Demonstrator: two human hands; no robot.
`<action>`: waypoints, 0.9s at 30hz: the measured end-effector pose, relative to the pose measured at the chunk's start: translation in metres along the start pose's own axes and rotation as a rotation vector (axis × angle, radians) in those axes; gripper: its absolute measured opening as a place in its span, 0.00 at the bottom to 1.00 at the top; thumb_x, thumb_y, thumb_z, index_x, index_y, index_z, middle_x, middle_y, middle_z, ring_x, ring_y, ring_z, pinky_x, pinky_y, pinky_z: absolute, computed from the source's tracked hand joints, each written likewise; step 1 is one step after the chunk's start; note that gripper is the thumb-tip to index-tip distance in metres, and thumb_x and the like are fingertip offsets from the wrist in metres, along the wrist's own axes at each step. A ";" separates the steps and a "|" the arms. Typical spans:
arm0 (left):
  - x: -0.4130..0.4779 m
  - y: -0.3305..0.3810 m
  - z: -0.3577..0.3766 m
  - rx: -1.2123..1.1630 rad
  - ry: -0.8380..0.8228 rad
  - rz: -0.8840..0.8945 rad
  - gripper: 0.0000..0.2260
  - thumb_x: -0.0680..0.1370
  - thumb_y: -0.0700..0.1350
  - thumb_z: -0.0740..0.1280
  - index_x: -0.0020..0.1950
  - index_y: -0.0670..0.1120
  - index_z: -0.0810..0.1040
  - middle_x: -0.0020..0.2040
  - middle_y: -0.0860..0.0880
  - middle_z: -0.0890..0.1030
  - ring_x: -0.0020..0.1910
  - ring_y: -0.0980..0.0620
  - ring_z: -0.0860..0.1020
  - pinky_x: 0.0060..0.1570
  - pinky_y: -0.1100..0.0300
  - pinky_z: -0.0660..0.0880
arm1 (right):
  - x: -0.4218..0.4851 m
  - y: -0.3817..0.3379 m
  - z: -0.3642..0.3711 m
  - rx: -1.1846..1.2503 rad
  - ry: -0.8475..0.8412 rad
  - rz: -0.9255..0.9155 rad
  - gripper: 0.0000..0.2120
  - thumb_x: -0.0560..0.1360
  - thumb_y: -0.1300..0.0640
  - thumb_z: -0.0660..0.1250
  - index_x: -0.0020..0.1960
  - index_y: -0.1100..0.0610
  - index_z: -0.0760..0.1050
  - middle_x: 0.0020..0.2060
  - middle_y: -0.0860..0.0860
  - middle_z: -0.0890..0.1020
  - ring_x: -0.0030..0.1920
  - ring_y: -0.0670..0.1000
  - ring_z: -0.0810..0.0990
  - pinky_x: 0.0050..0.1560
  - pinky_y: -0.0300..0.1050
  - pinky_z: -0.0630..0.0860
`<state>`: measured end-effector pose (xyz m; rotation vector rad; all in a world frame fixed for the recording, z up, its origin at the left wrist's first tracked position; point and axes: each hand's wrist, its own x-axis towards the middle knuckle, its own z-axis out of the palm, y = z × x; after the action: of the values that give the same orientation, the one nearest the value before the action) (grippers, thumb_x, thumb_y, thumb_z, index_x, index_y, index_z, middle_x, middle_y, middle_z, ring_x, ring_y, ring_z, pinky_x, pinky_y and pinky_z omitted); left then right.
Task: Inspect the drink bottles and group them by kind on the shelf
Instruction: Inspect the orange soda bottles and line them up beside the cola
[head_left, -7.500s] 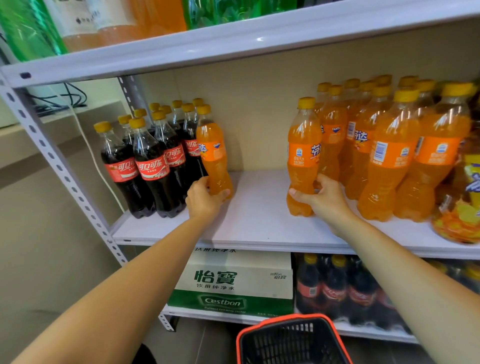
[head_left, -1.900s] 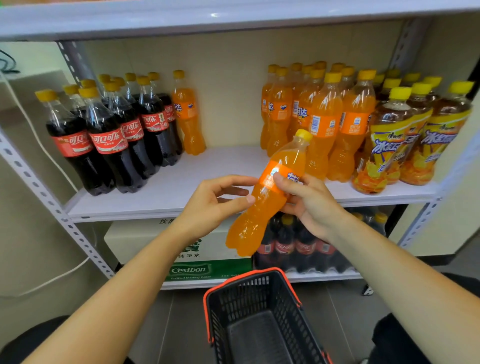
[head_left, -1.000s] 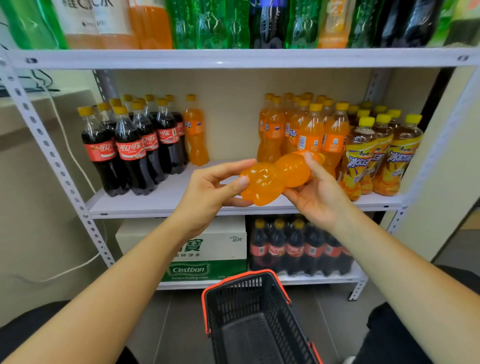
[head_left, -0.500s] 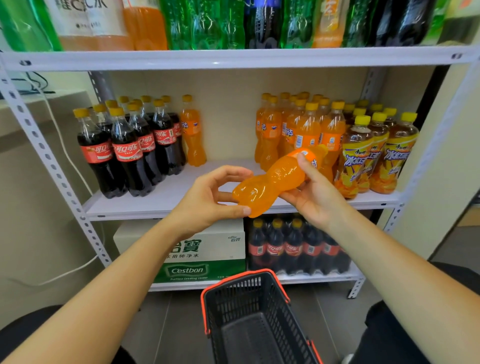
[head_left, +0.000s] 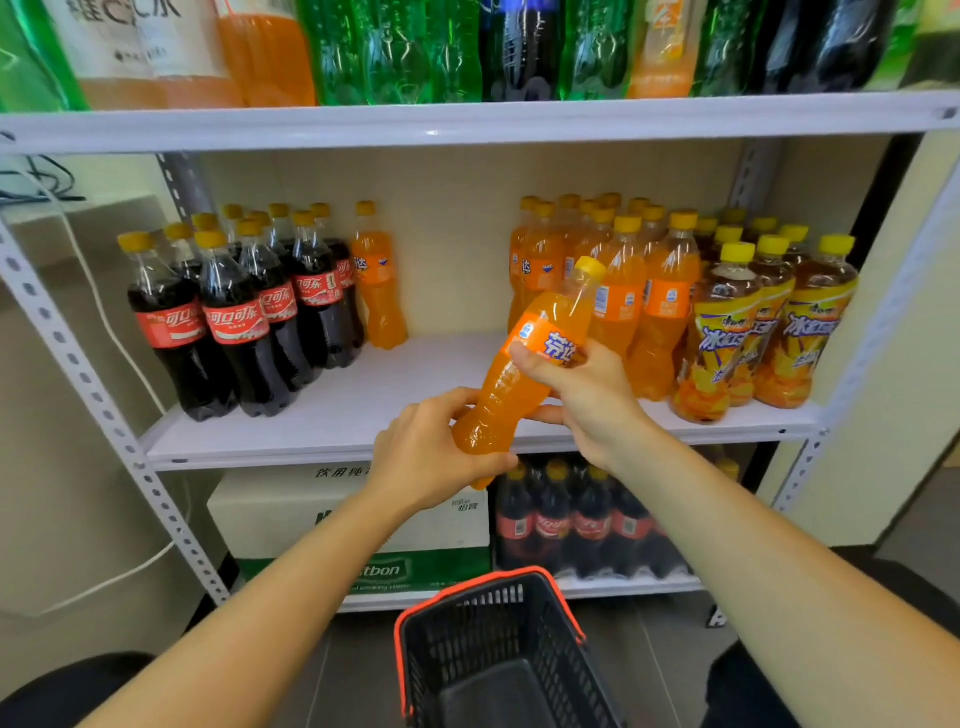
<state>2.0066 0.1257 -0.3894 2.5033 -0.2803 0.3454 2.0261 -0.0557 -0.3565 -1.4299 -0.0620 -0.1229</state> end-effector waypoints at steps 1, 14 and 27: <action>0.006 -0.002 0.001 -0.001 0.009 -0.018 0.33 0.63 0.70 0.74 0.65 0.61 0.76 0.50 0.62 0.80 0.48 0.54 0.79 0.45 0.53 0.75 | 0.005 -0.001 0.003 -0.002 -0.023 -0.009 0.26 0.70 0.51 0.79 0.66 0.52 0.76 0.57 0.51 0.85 0.56 0.54 0.85 0.53 0.59 0.84; 0.097 -0.080 0.009 -0.620 0.205 -0.201 0.25 0.72 0.43 0.79 0.66 0.47 0.75 0.57 0.46 0.83 0.53 0.48 0.83 0.46 0.49 0.83 | 0.126 0.053 0.005 -0.566 0.150 -0.096 0.30 0.78 0.55 0.73 0.76 0.57 0.67 0.71 0.55 0.75 0.70 0.58 0.74 0.62 0.46 0.70; 0.180 -0.161 0.020 -0.367 0.441 -0.302 0.26 0.71 0.46 0.80 0.65 0.45 0.74 0.53 0.49 0.80 0.54 0.42 0.80 0.55 0.49 0.77 | 0.206 0.091 0.013 -0.474 0.300 -0.240 0.42 0.72 0.60 0.79 0.78 0.56 0.59 0.70 0.53 0.71 0.73 0.59 0.70 0.70 0.48 0.66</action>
<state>2.2249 0.2219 -0.4350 2.0052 0.1952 0.6405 2.2416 -0.0400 -0.4203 -1.8574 0.0460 -0.5794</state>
